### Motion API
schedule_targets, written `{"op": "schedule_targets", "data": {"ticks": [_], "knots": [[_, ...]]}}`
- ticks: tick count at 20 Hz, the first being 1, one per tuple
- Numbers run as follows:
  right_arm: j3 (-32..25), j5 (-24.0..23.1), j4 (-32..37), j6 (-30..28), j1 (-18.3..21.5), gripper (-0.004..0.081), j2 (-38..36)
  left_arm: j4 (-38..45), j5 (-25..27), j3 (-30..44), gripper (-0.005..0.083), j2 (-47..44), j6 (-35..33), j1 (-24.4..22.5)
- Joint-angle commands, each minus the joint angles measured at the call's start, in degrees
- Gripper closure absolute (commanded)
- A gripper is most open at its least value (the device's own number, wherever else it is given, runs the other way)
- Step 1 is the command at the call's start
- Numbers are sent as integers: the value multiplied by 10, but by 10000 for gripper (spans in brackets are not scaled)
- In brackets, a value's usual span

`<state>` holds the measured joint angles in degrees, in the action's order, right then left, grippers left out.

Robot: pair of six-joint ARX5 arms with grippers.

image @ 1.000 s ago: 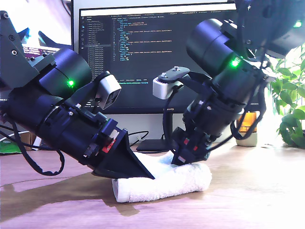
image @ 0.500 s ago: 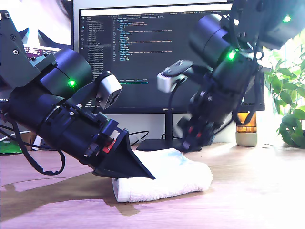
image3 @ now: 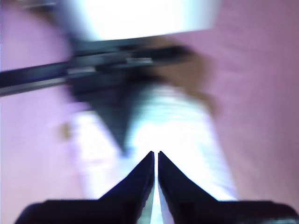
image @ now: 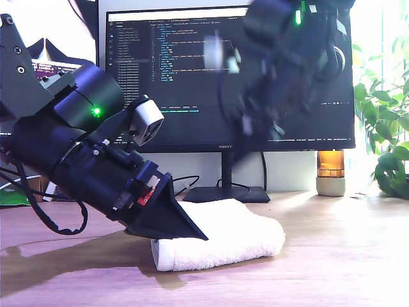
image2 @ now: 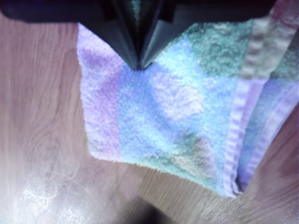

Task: Fold the tea towel to a neat square and place it to the right

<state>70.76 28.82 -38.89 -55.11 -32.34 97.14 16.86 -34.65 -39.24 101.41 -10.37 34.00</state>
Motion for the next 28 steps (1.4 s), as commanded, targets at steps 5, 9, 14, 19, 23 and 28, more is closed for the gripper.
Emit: {"op": "schedule_targets", "data": {"ticks": [5, 9, 14, 19, 23, 28], "knots": [[-9, 70, -21, -19, 19, 780, 12, -39, 10, 31, 795, -38, -5, -3], [-9, 106, -16, -18, 47, 780, 12, -47, -4, 31, 795, -85, -5, -3], [-9, 118, 4, -19, 51, 780, 15, -70, -22, 31, 795, -133, -1, -3], [-9, 153, 15, -21, 51, 780, 37, -125, -13, 31, 795, -207, -1, -16], [-9, 178, 45, -34, 51, 780, 64, -160, 8, 33, 795, -231, -1, -20], [-9, 193, 55, -50, 50, 780, 106, -165, 15, 43, 795, -241, -1, -20]]}}
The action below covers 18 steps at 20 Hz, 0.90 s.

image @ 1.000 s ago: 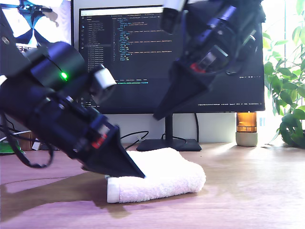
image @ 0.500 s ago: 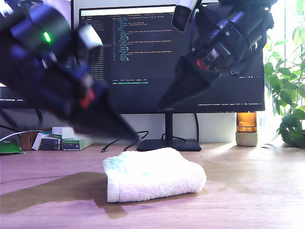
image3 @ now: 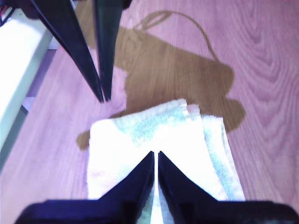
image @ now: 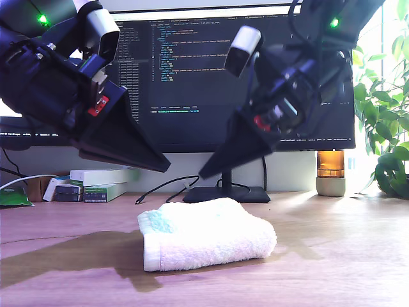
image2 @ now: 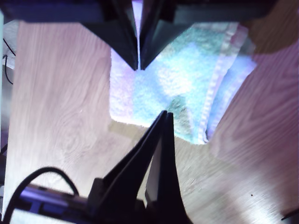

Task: Fold the tea towel to a neat square and place it to the right

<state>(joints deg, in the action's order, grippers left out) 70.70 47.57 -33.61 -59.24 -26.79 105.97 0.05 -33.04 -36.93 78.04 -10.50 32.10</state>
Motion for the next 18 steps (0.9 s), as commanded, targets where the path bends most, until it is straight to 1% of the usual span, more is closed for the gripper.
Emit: {"op": "schedule_targets", "data": {"ticks": [1, 3, 6, 9, 13, 15, 16, 18], "knots": [[-9, 8, 6, -9, -5, 780, 26, 2, -1, 26, 795, -13, 0, -1], [-9, 20, 10, -10, -5, 780, 44, 3, 4, 43, 795, -31, 3, -1], [-9, 21, 21, -12, -6, 780, 61, 4, 14, 67, 795, -65, 18, -1], [-9, 31, 33, -14, -6, 780, 79, 25, 23, 97, 795, -112, 33, -1], [-9, 31, 33, -39, -6, 780, 91, 33, 60, 142, 795, -173, 60, -1], [-9, 31, 31, -41, -5, 780, 97, 53, 63, 167, 795, -202, 71, -1], [-9, 31, 28, -43, -5, 780, 101, 54, 64, 176, 795, -213, 86, -1], [-9, 31, 26, -49, -5, 780, 109, 41, 68, 191, 795, -233, 92, -1]]}}
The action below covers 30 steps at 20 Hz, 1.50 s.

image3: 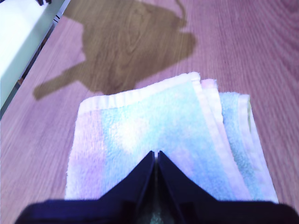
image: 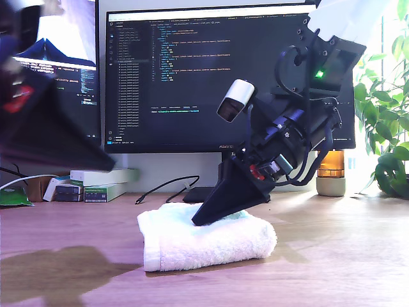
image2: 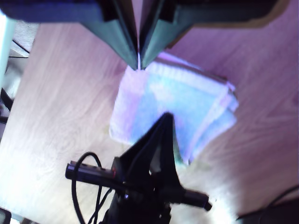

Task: Fold the tea towel to a neat square and place it to the right

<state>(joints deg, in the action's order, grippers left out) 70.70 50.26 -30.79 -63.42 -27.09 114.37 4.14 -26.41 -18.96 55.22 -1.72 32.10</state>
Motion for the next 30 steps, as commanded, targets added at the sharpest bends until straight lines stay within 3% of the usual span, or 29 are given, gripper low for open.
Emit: {"op": "schedule_targets", "data": {"ticks": [1, 6, 9, 15, 16, 20, 22, 30], "knots": [[-9, 5, -3, -10, -2, 780, 28, -4, 4, 20, 795, -13, 4, -1], [-9, -6, 0, -12, -2, 780, 32, -24, 34, 35, 795, -47, 13, -1], [-9, -58, 0, -18, -2, 780, 32, -30, 34, 35, 795, -55, 13, -1], [-9, -109, -9, -22, -3, 780, 41, -50, 34, 35, 795, -55, 13, -1], [-9, -131, -8, 6, -3, 780, 42, -50, 34, 35, 795, -55, 13, -1], [-9, -137, -3, 139, 14, 781, 42, -53, 42, 35, 795, -55, 13, -1], [-9, -155, 6, 234, 27, 781, 42, -55, 45, 35, 795, -55, 13, -1], [-9, -319, 9, 477, 62, 781, 37, -55, 45, 35, 795, -54, 18, -1]]}}
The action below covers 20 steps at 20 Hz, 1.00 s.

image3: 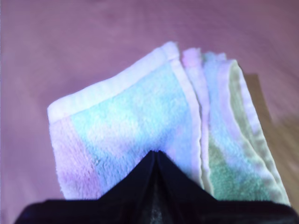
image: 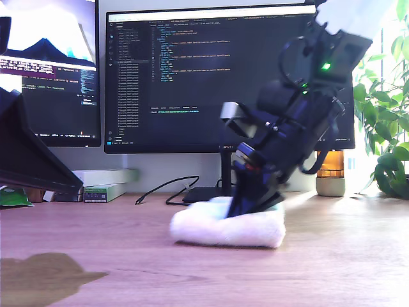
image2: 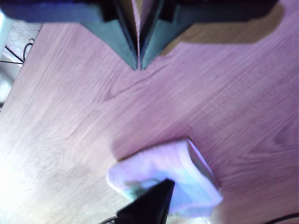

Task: Fold the tea towel to a neat square and place it to the right

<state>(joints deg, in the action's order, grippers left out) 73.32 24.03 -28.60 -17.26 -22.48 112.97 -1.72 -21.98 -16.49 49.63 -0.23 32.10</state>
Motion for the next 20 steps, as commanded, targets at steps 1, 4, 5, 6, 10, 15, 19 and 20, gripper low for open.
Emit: {"op": "schedule_targets", "data": {"ticks": [1, 4, 5, 6, 10, 15, 19, 20], "knots": [[-36, -87, -14, 44, 16, 781, 48, 3, 0, 10, 795, 2, 3, -1], [-38, -148, -21, 131, 16, 781, 31, 3, 0, 10, 795, 2, 3, -1], [-39, -172, -26, 152, 16, 781, 23, 3, 0, 10, 795, 2, 3, -1], [-39, -191, -32, 171, 16, 781, 17, 3, 0, 10, 795, 2, 3, -1], [-47, -242, -69, 222, 17, 781, -12, 3, 0, 10, 795, 2, 3, -1], [-81, -259, -109, 314, 16, 781, -49, 4, 3, 10, 795, 2, 2, -1], [-134, -307, -135, 381, 16, 781, -83, 5, 3, 10, 795, 2, 2, -1], [-153, -316, -131, 403, 16, 781, -95, 5, 2, 10, 795, 2, 2, -1]]}}
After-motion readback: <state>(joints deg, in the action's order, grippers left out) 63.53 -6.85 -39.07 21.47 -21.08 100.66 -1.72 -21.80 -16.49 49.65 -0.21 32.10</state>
